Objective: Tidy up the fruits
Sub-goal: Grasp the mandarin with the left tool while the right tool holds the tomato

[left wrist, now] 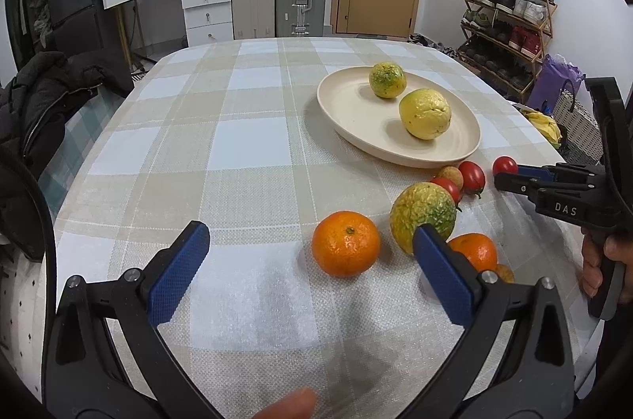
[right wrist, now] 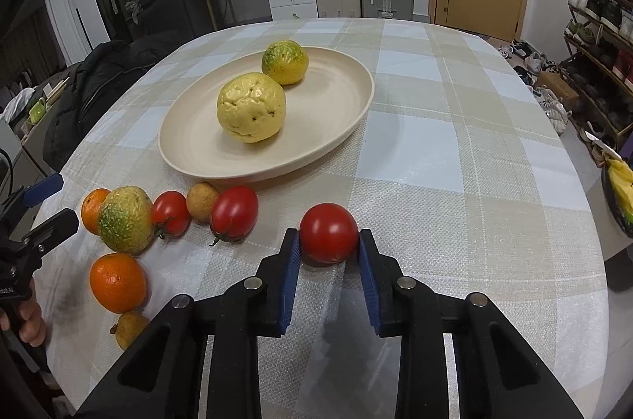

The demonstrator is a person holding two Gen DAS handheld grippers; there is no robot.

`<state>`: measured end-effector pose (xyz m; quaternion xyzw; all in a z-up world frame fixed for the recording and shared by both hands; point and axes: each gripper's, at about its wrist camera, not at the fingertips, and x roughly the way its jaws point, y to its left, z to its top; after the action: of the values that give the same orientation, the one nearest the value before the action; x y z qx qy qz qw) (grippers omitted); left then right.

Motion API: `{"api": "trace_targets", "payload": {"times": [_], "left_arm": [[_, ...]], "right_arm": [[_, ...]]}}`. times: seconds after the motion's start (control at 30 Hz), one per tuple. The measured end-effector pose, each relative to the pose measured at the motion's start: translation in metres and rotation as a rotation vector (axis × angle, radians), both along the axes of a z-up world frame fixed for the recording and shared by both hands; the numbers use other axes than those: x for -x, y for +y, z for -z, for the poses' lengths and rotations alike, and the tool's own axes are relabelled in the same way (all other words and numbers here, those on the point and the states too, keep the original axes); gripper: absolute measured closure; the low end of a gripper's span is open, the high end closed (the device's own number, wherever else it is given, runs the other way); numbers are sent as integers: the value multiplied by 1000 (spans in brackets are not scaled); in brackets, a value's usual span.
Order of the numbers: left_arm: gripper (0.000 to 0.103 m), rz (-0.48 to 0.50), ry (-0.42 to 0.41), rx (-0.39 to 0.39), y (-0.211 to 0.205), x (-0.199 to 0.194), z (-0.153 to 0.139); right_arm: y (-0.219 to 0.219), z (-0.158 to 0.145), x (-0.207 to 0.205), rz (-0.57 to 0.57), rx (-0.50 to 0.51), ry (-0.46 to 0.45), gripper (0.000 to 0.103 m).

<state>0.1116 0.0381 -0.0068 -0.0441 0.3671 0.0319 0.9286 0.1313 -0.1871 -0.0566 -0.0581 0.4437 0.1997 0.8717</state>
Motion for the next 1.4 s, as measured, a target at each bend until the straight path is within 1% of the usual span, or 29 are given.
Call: {"api": "trace_targets", "payload": {"times": [0.27, 0.4, 0.5, 0.67, 0.77, 0.87, 0.93, 1.0, 1.07, 1.13, 1.17, 1.23, 1.27, 1.3, 1.4], "left_arm": [[0, -4, 15, -21, 1, 0, 1], [0, -5, 42, -30, 4, -3, 6], [0, -10, 60, -44, 5, -6, 11], [0, -11, 79, -46, 5, -9, 17], [3, -8, 84, -44, 5, -10, 17], [9, 4, 101, -27, 4, -13, 20], [19, 21, 110, -8, 4, -14, 21], [26, 41, 120, 21, 4, -17, 24], [30, 53, 126, 48, 3, -19, 25], [40, 63, 129, 62, 2, -21, 27], [43, 72, 134, 66, 2, -23, 27], [55, 94, 130, 78, -1, -22, 28], [58, 104, 124, 83, -2, -22, 27], [65, 112, 119, 86, -3, -21, 26], [65, 117, 117, 77, -7, -20, 26]], "right_arm": [[2, -13, 9, -23, -39, -43, 73], [-1, -26, 16, -37, -99, -50, 73], [-2, -34, 19, -39, -103, -72, 73], [-2, -36, 22, -45, -120, -73, 73], [-3, -36, 22, -45, -120, -70, 73], [-2, -36, 23, -50, -120, -67, 73], [-1, -36, 23, -52, -117, -69, 73], [-1, -37, 24, -54, -116, -70, 73], [-1, -37, 24, -55, -114, -72, 73], [-1, -37, 23, -55, -115, -71, 73], [-1, -37, 24, -54, -115, -71, 73], [0, -37, 23, -53, -117, -70, 73], [0, -37, 23, -54, -116, -71, 73], [0, -37, 23, -53, -115, -71, 73], [0, -37, 23, -55, -115, -70, 73]]}}
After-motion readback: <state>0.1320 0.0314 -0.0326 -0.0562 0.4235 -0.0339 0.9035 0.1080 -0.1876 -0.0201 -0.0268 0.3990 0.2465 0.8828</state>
